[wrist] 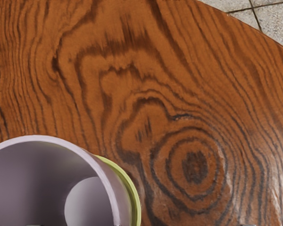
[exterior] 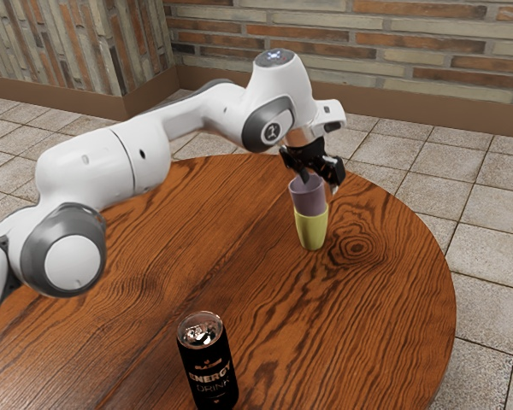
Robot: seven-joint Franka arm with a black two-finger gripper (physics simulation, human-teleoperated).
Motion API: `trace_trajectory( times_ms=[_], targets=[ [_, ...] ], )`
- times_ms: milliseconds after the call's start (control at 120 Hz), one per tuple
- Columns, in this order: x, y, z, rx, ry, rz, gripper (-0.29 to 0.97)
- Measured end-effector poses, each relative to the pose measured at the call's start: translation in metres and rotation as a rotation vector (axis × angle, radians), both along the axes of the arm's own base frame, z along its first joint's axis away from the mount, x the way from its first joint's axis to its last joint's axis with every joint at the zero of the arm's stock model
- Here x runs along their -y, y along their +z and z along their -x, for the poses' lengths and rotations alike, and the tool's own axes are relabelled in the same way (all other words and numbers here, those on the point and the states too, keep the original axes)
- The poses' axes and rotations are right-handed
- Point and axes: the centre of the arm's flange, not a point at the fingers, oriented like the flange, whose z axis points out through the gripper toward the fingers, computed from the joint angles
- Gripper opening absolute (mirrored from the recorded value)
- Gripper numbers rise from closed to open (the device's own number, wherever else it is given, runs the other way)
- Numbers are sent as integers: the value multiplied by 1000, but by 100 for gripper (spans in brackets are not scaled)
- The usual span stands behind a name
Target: Place the left cup onto the right cup
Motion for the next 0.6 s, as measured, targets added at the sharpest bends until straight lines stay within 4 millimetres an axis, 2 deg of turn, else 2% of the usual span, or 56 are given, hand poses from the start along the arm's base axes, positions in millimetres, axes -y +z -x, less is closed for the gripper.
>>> trace_trajectory(
  times_ms=[133,267,375,533,600],
  targets=[
    [1,39,12,31,-9,-19,60],
    [-13,85,33,44,11,-35,63],
    [-33,123,56,35,42,-47,64],
    [-88,176,104,-14,130,-56,65],
    [-121,196,125,-47,185,-48,65]
  ],
)
